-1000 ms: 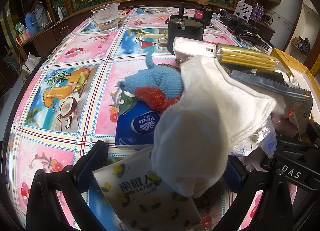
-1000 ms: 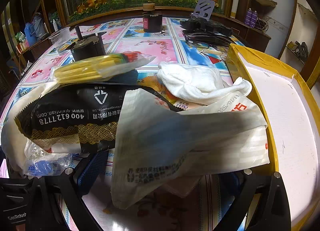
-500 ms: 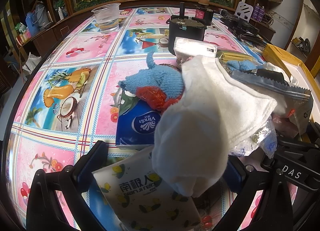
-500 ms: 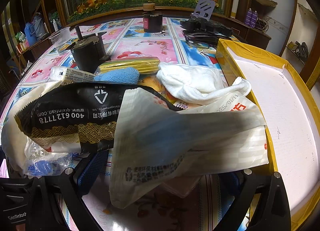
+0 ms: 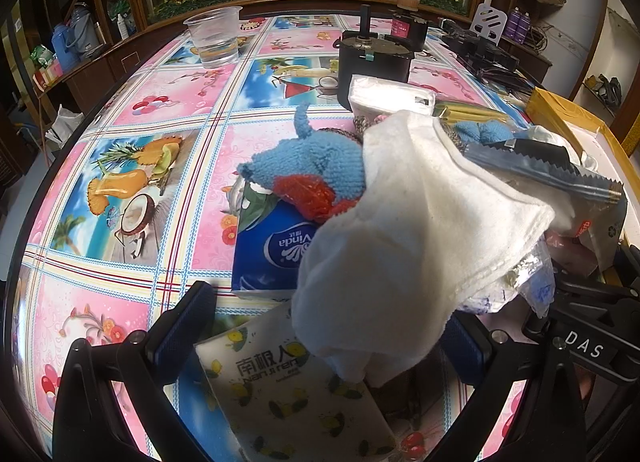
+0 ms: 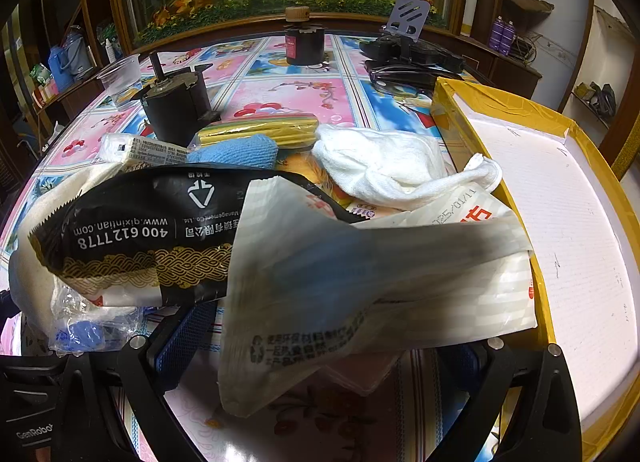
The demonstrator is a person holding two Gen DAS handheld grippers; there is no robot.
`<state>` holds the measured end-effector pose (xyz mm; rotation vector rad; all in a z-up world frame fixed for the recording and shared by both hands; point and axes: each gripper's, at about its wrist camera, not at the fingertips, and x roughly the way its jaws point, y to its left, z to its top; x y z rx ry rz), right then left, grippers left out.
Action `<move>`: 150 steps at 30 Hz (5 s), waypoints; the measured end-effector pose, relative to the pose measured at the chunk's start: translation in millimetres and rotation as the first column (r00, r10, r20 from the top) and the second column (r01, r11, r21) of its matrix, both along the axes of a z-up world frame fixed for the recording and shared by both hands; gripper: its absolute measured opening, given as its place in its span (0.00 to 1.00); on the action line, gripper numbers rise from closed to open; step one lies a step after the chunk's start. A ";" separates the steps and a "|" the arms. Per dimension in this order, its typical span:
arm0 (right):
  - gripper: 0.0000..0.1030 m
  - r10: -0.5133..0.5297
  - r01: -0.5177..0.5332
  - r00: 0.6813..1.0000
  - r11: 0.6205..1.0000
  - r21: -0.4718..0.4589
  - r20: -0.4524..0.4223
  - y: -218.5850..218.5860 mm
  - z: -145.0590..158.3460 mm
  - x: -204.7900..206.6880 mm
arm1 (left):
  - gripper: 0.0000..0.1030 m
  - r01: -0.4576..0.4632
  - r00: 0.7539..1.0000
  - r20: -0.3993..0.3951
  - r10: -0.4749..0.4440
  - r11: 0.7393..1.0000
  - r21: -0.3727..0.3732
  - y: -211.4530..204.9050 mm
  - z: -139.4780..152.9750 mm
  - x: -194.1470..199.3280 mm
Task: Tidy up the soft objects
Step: 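Grasp the white wrapped packet with the right tool while the left grasps the yellow-patterned tissue pack, then drop the white packet into the box with the right tool while the left places the tissue pack there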
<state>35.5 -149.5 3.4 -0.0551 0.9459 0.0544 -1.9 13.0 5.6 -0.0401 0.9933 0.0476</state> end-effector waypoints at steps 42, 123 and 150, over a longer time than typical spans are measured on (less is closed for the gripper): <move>0.83 0.348 -0.379 0.923 0.899 0.219 0.166 -54.2 47.3 -121.6 | 0.53 0.036 0.999 0.021 -0.036 0.999 -0.002 23.4 11.3 -51.2; 0.52 0.222 -0.267 0.964 0.813 0.517 0.148 -66.6 61.0 -90.1 | 0.53 0.150 0.976 0.172 -0.131 0.984 -0.099 4.5 54.4 -63.6; 0.52 -0.014 -0.055 0.988 0.897 0.439 0.152 -232.9 105.5 -41.6 | 0.53 0.392 0.914 0.141 -0.380 0.917 -0.074 -188.8 93.1 22.5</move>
